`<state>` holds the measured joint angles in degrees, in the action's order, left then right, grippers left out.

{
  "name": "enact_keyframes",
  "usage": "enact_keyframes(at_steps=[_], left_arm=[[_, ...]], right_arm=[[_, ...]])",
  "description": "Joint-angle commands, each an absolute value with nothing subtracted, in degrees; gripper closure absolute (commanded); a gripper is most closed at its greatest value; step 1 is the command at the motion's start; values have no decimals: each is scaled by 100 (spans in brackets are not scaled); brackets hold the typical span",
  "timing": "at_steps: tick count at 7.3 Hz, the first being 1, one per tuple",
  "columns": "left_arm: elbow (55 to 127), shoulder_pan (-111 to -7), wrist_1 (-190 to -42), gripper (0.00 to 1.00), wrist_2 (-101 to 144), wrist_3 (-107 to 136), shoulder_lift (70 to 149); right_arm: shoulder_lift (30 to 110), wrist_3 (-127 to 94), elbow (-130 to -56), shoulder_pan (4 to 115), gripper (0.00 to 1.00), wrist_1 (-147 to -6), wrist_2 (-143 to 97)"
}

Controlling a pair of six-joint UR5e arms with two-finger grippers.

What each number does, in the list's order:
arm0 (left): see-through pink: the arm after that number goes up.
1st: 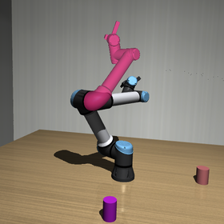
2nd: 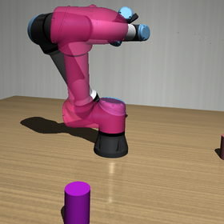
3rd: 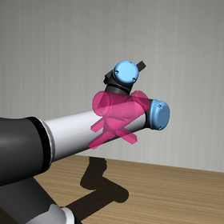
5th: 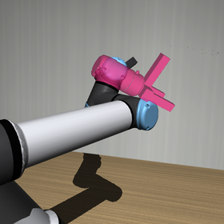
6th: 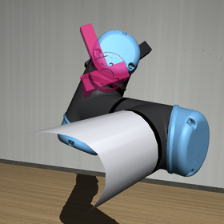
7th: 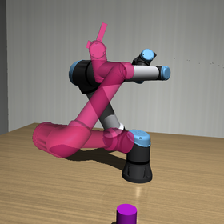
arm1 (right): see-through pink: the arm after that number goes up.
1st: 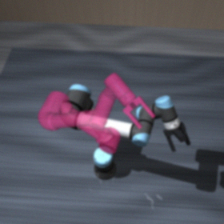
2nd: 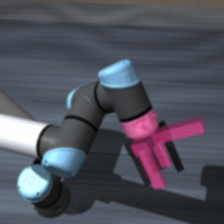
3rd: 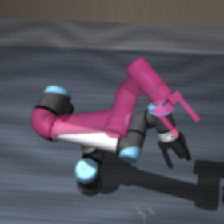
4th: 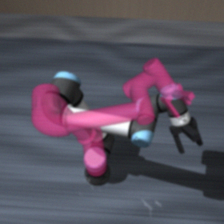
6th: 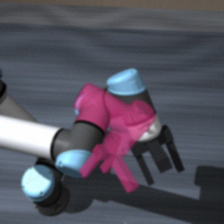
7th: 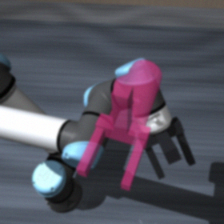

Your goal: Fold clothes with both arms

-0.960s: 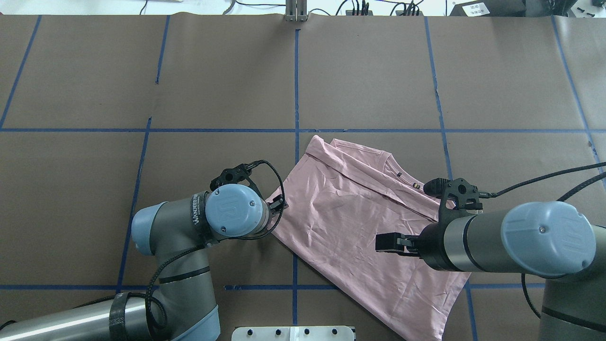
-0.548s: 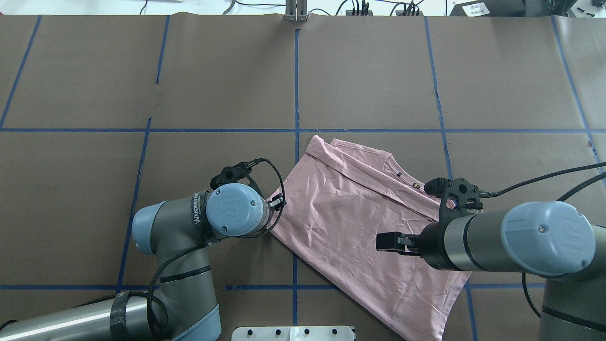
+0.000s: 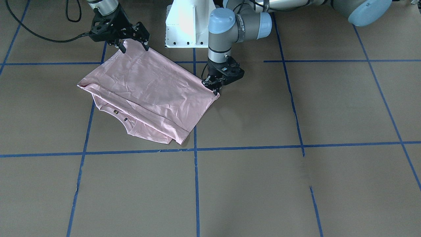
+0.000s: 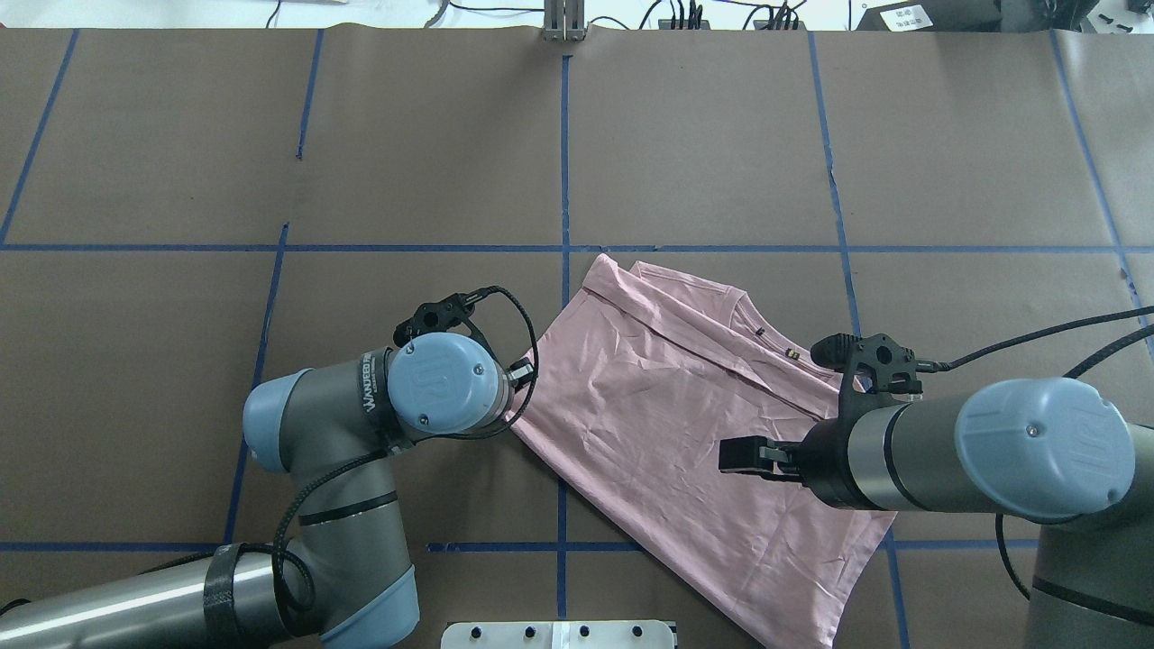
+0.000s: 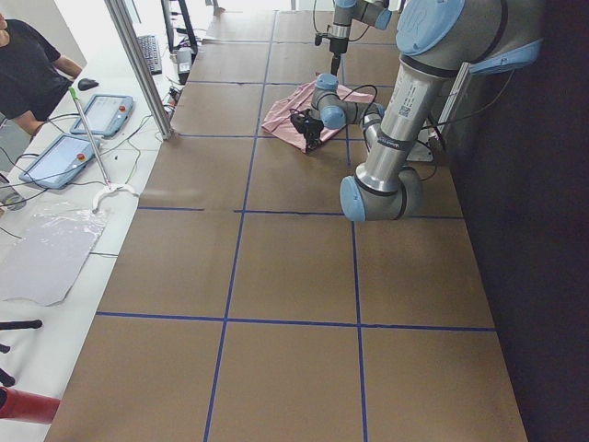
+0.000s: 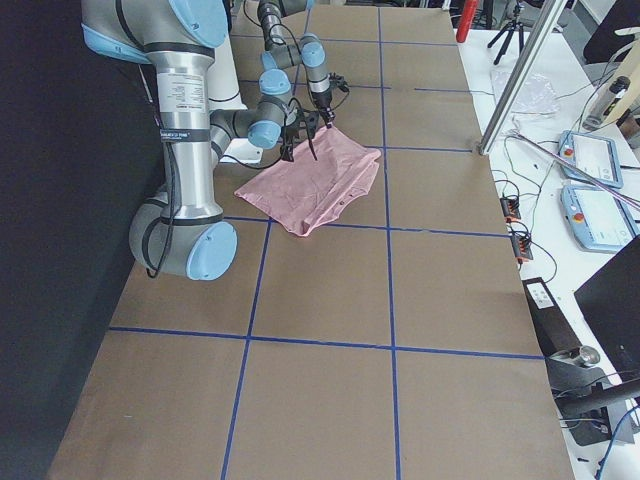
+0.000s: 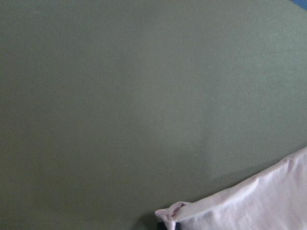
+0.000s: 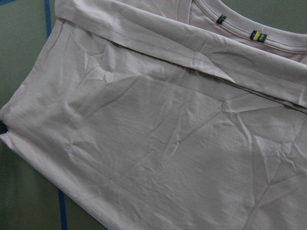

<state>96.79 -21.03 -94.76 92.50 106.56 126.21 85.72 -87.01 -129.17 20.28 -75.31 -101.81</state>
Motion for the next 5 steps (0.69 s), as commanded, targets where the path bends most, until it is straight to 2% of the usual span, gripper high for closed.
enact_keyframes(at_steps=[1,3,5], left_arm=[[9686,-2625,-9483,100,9264,10600,12665],[9346,-3109,-9623,100,9246,10039,12865],[7253,-3802,-11486,100,9246,9398,13698]], right_arm=[[8578,-8701,-12929,2057,0,-7524,-10195],[8578,-8701,-12929,2083,0,-7532,-10213],[8578,-8701,-12911,2136,0,-7532,-10230]])
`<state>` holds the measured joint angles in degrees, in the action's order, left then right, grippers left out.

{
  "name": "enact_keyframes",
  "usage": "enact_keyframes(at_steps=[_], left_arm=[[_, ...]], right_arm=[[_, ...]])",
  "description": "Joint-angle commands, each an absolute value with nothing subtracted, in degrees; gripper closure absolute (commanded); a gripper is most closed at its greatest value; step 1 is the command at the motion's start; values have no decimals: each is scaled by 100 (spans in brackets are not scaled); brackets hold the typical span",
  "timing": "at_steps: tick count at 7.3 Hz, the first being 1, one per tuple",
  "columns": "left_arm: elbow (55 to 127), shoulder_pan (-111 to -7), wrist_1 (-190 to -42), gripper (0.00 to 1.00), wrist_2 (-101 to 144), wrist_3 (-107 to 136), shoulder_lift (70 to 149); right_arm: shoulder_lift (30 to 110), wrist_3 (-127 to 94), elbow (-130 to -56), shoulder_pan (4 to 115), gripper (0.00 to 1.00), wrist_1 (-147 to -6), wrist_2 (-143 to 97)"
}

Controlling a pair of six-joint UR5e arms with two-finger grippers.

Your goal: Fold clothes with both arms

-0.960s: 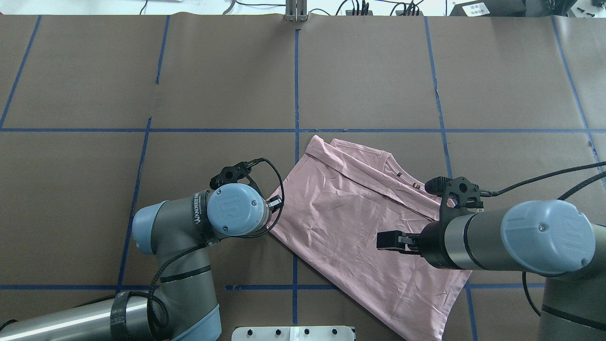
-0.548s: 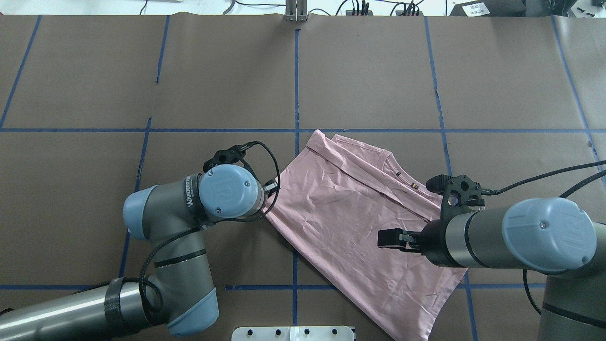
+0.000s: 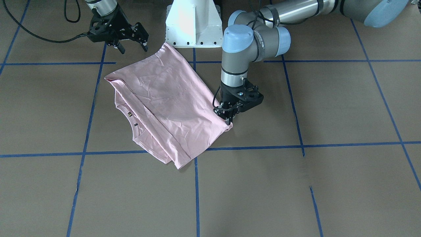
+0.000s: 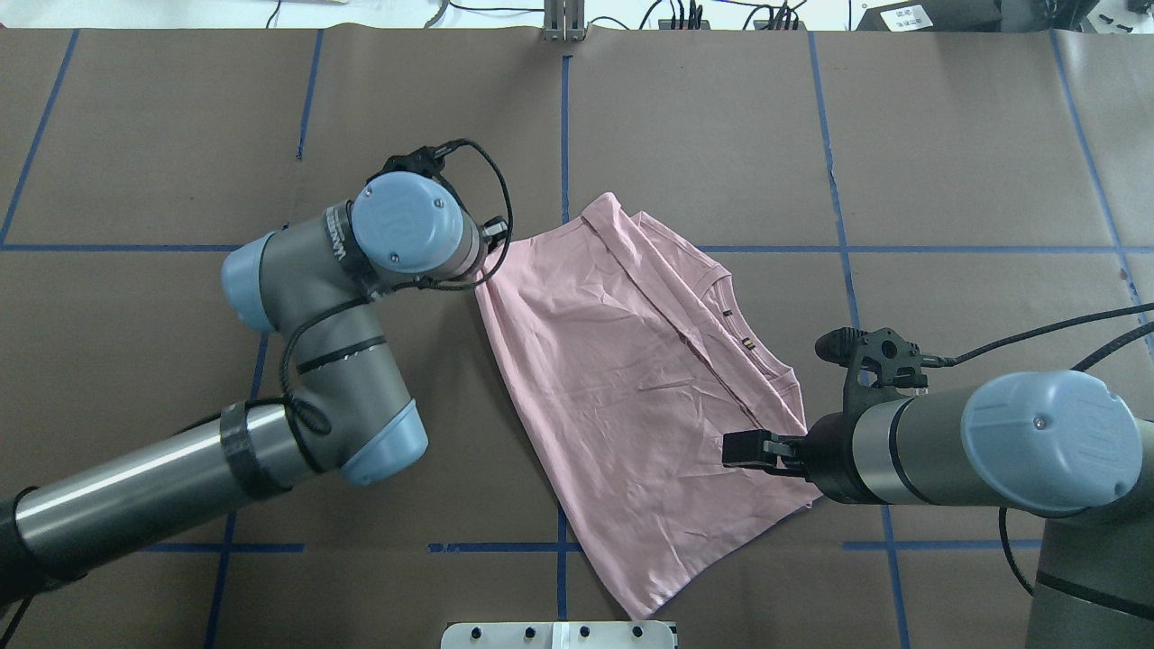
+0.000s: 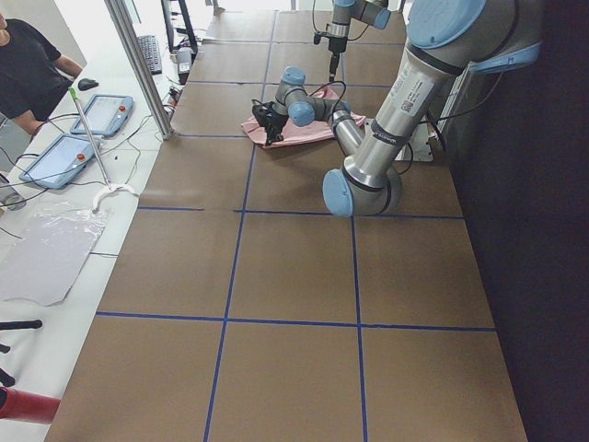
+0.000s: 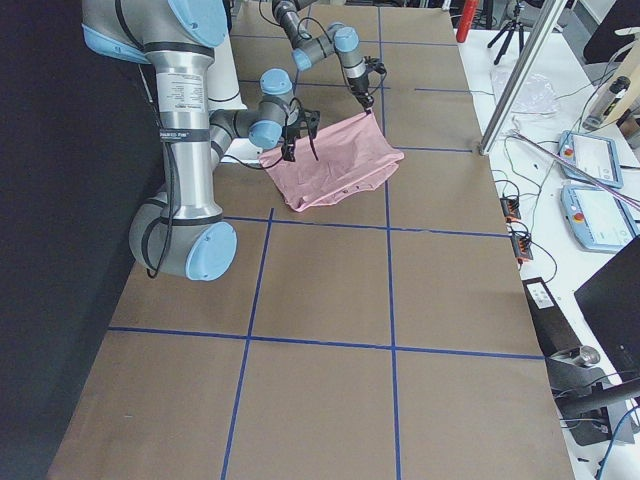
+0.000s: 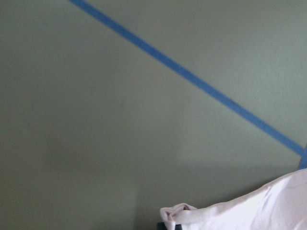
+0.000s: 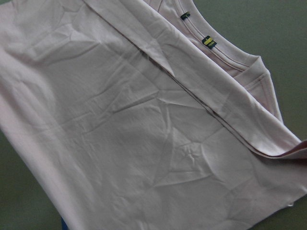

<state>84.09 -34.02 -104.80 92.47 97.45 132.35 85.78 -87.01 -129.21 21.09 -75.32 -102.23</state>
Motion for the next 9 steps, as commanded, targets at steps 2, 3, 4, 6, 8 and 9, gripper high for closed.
enact_keyframes(at_steps=[2,3,4,6,8,9], left_arm=[[5991,-4182,-12317,100,9237,8616,14350],[5559,-4184,-12722,100,9185,8552,14440],[5102,-4192,-13222,100,8915,8447,14527],[4624,-4184,-13745,33,8921,8359,14669],[4719,-4192,-13720,0,8982,8279,14695],[5268,-4175,-13528,0,9061,8358,14382]], right_arm=[[8578,-8701,-12920,2153,0,-7532,-10230],[8569,-8701,-12911,2153,0,-7532,-10230],[8561,-8701,-12937,2153,0,-7532,-10248],[8587,-8701,-12911,2145,0,-7532,-10230],[8578,-8701,-12902,2153,0,-7532,-10230],[8561,-8701,-12894,2145,0,-7550,-10196]])
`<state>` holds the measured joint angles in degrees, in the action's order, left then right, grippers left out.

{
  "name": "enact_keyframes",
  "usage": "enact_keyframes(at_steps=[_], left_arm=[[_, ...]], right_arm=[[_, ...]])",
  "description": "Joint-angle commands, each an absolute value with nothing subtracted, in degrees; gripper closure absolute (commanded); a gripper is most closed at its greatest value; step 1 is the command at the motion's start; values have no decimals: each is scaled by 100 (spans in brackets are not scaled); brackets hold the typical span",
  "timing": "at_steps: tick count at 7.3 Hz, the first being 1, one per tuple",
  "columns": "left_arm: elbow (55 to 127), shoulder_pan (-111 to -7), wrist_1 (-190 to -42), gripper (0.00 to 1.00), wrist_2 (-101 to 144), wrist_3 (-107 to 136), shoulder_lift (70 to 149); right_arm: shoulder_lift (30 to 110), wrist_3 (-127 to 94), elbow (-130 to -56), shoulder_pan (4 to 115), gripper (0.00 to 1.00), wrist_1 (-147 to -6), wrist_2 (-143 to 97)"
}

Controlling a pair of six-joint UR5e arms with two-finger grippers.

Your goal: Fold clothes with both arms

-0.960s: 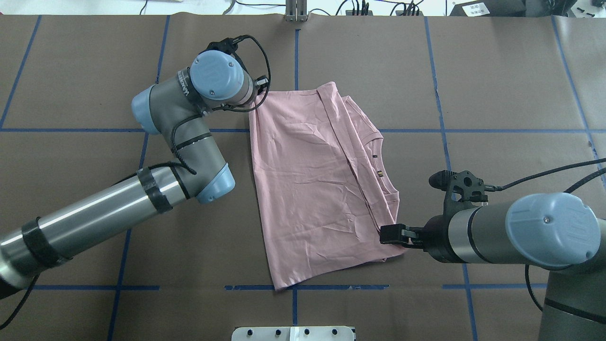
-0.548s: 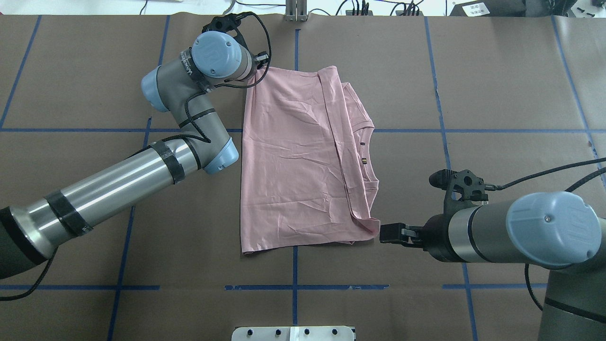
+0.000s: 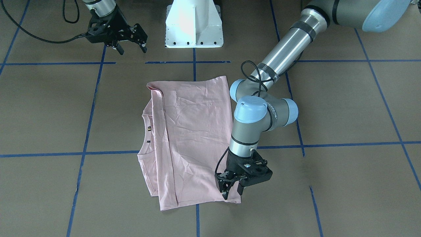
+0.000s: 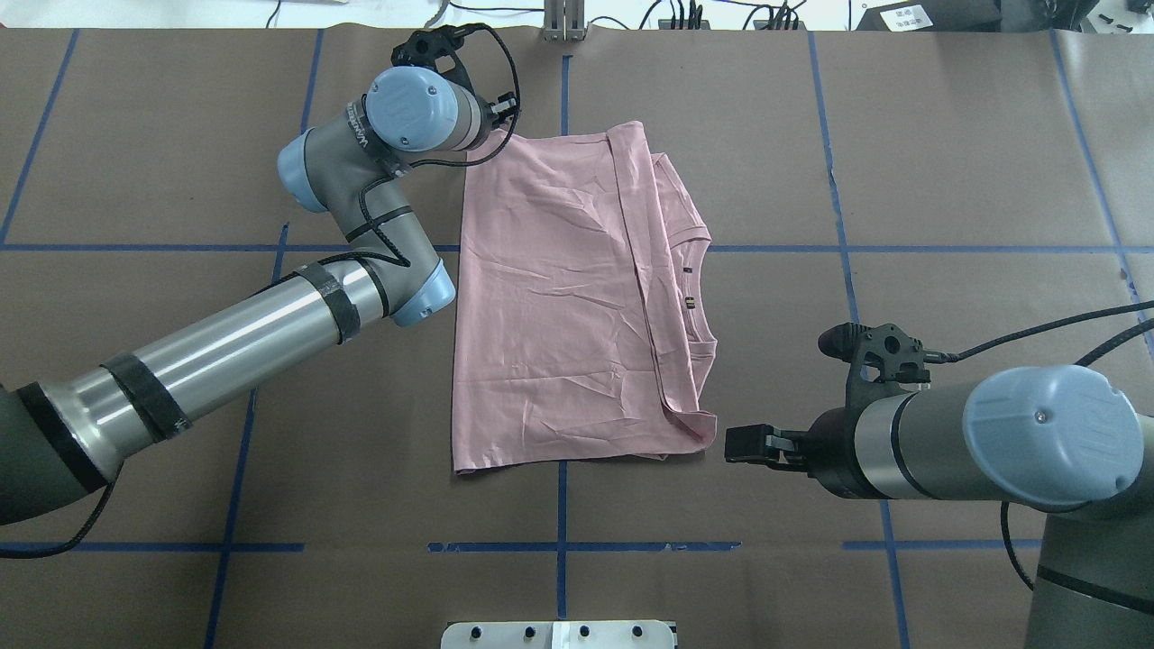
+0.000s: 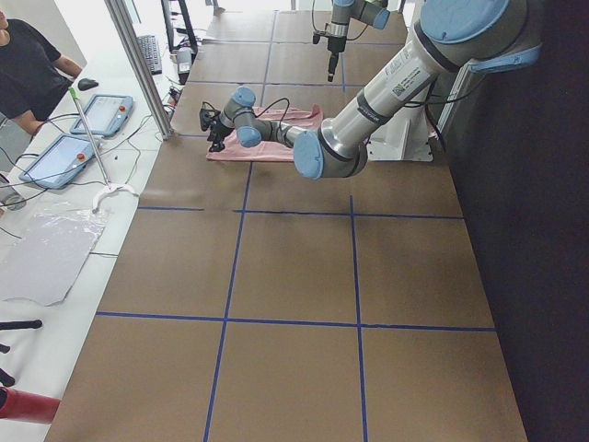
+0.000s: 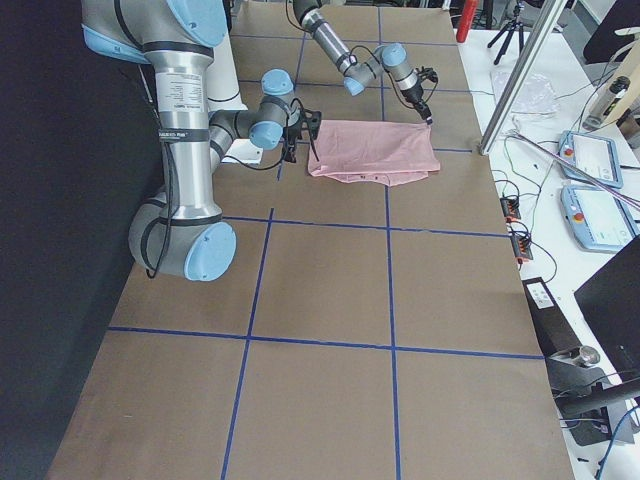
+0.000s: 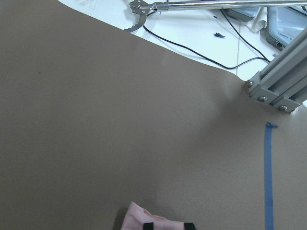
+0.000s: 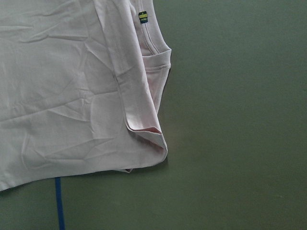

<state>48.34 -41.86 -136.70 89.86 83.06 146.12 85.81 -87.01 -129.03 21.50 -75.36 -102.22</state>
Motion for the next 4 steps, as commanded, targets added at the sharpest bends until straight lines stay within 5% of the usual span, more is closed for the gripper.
enact_keyframes(at_steps=[1,4], left_arm=[[6204,-4131,-12935,0,9366,8585,13857],[8054,-3746,-11222,0,9773,9524,12949]], right_arm=[[8561,-8701,-12894,2179,0,-7585,-10187],[8561,-8701,-12823,2337,0,-7603,-10204]])
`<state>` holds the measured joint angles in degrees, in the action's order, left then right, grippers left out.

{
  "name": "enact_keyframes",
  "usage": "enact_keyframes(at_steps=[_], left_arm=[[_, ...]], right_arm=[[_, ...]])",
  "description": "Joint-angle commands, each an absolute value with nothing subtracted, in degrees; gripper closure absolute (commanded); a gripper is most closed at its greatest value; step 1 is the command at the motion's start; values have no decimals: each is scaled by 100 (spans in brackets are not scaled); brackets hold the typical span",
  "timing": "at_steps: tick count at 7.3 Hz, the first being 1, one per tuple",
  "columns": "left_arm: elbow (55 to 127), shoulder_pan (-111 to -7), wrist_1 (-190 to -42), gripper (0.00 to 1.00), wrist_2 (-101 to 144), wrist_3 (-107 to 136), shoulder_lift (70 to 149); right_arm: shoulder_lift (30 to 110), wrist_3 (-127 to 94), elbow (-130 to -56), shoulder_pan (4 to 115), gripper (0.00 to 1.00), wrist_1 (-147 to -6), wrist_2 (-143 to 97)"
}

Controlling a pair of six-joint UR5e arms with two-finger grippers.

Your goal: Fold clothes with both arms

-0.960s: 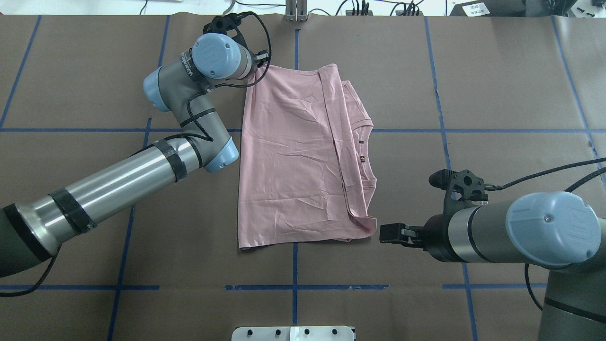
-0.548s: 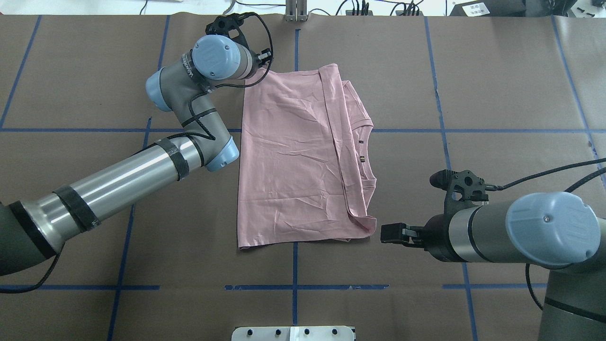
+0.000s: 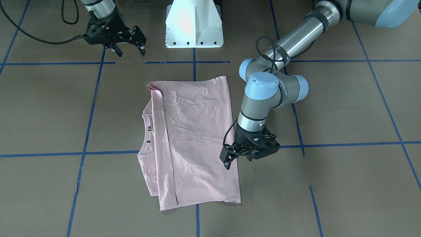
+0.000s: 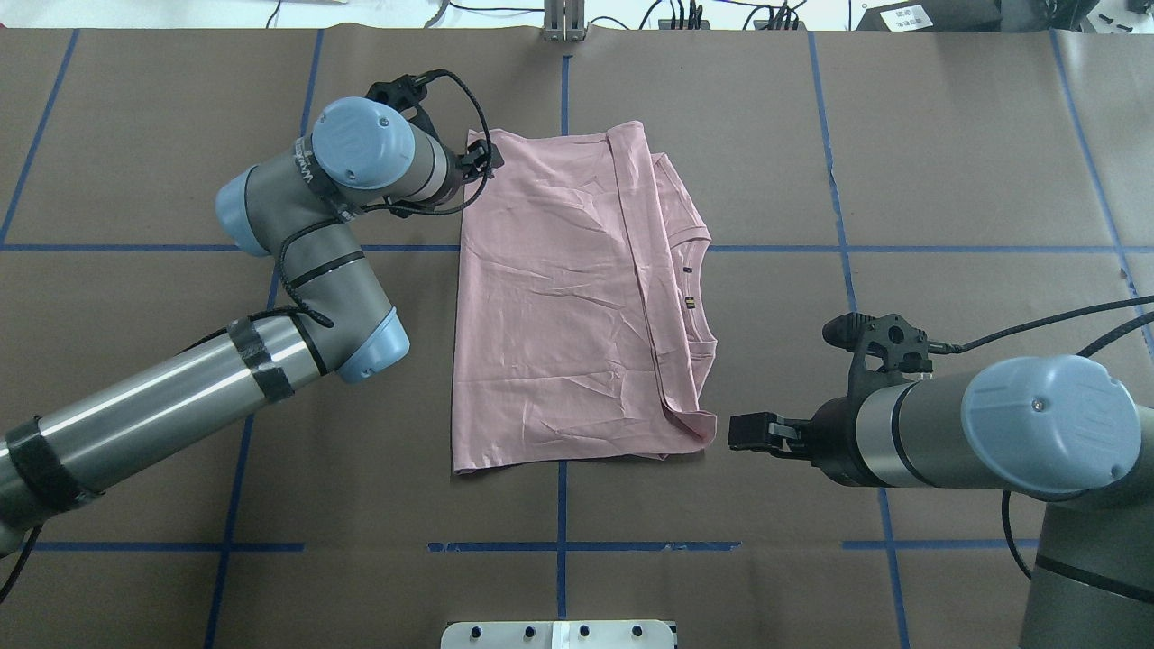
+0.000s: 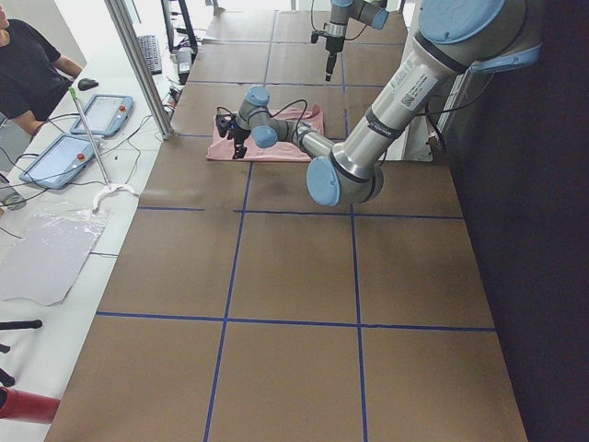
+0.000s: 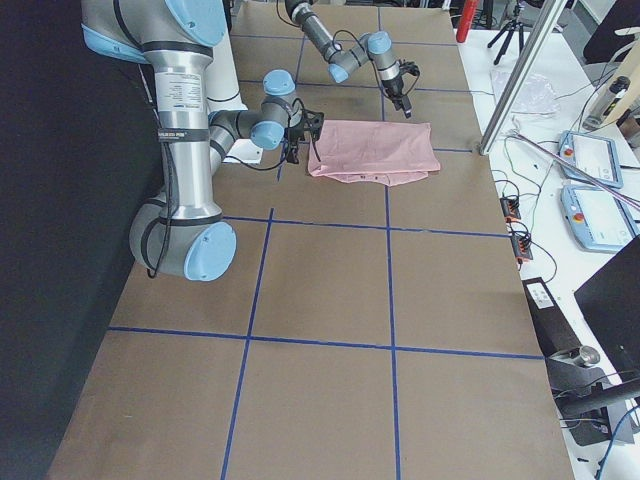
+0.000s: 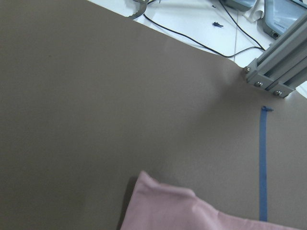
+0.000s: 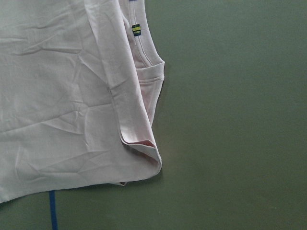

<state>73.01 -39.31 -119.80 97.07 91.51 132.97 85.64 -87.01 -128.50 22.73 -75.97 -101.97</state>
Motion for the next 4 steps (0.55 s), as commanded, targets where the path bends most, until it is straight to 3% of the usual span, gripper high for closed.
enact_keyframes(at_steps=[1,2,4], left_arm=[[8982,-3457,-10675,0,9773,9875,12459],[9826,-2984,-10200,0,9721,10349,11958],[10318,-2113,-9688,0,9625,11403,11751]], right_arm=[[8561,-8701,-12823,2399,0,-7611,-10213],[8569,-8684,-12815,2434,0,-7603,-10187],[8569,-8684,-12814,2452,0,-7603,-10178]])
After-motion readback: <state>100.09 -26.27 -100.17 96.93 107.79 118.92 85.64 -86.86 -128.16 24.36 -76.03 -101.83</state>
